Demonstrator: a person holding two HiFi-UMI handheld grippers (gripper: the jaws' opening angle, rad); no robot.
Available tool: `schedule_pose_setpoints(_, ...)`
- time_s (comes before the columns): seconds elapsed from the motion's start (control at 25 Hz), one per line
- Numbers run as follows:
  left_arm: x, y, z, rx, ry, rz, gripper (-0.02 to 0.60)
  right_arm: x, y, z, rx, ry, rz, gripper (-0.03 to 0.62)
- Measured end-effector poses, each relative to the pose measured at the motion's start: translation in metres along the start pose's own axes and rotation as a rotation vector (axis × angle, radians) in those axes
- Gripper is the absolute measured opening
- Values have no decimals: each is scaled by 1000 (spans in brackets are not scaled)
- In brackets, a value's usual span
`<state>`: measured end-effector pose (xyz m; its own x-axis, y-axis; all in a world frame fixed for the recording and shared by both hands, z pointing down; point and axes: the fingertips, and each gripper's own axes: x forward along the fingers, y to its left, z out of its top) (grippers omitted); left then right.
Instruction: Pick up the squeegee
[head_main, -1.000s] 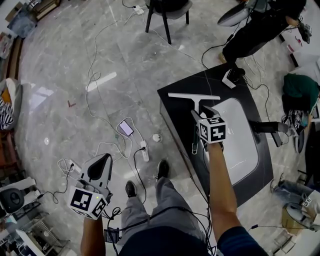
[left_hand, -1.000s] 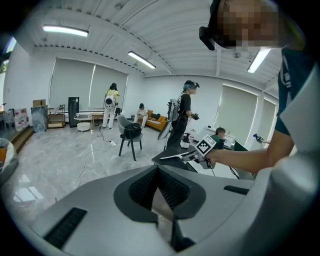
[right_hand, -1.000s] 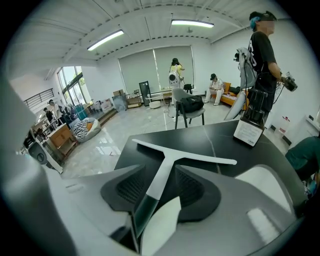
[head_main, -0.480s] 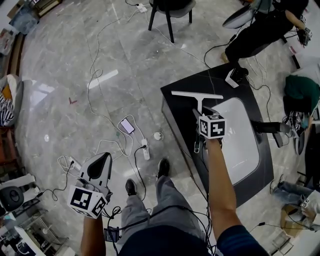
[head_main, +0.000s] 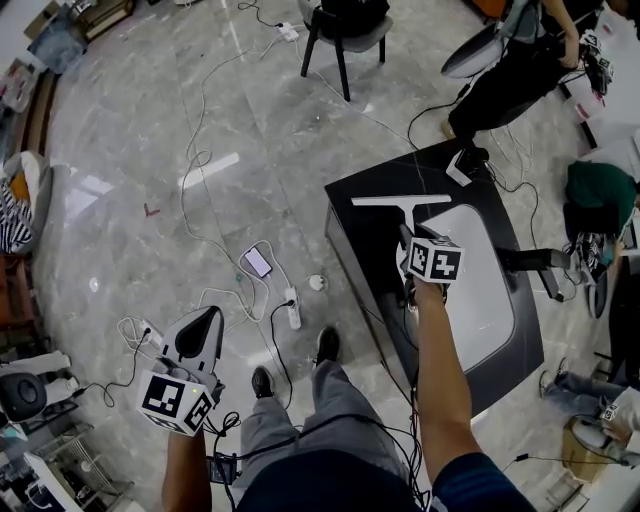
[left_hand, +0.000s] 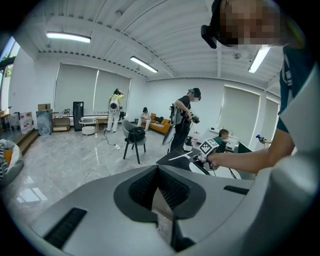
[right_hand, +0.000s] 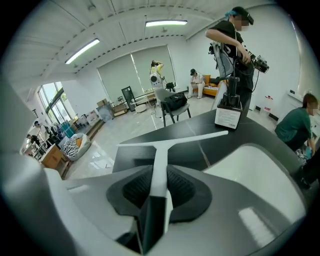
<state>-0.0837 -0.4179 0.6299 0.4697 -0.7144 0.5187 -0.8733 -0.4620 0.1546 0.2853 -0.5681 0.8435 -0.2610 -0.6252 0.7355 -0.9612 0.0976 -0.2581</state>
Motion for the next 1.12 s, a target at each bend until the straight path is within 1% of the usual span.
schedule_pose_setpoints(0.24,-22,-7,18,16,-33,6,6,-47,3,25,4,-83,5,98)
schedule_pose_setpoints(0.44,-44,-18,38,47,-68,-3,6,-96,18,47,-15,-153,28,97)
schedule_pose_setpoints(0.84,-87,-26,63,66,-139,1,6,-208,61,104,-82,-329,83,98)
schedule_pose_setpoints(0.96,-97,-27,67,74,-163,2,6,-240,77,116,-104,-372,100,98)
schedule_pose_setpoints(1.12,-113,-33,83,97,-201,1,6,-280,97,128,-141,-424,120,97)
